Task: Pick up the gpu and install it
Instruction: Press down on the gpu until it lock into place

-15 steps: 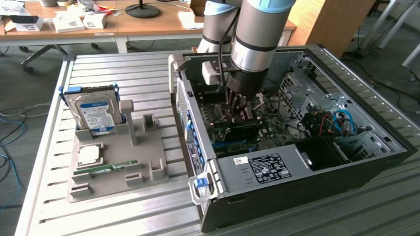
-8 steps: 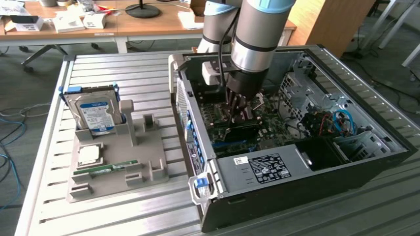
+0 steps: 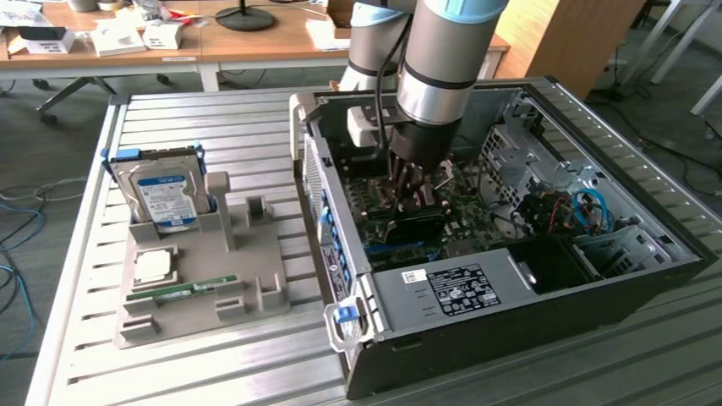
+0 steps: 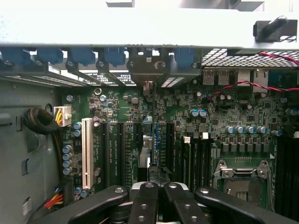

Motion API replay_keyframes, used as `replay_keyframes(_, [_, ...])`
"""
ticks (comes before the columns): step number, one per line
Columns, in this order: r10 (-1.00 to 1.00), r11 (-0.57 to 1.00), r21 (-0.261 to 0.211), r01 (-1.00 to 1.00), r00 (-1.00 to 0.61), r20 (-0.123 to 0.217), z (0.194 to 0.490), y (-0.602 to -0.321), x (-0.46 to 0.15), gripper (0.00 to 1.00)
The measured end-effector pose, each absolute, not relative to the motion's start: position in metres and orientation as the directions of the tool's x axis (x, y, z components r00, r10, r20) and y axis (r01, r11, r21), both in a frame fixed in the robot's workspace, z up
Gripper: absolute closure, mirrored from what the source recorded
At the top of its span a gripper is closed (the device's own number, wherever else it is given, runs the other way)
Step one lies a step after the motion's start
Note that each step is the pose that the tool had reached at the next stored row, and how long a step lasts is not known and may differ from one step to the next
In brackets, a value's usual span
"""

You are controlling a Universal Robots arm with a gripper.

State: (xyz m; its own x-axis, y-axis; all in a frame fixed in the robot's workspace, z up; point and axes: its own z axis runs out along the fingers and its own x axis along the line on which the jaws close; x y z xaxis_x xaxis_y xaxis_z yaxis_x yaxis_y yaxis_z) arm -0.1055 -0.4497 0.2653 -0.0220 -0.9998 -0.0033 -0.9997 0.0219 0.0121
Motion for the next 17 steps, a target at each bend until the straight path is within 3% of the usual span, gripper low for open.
replay_keyframes(17, [-1.000, 0.022, 0.012, -1.000, -0.022, -0.004, 0.2635, -0.4497, -0.1069, 0.89])
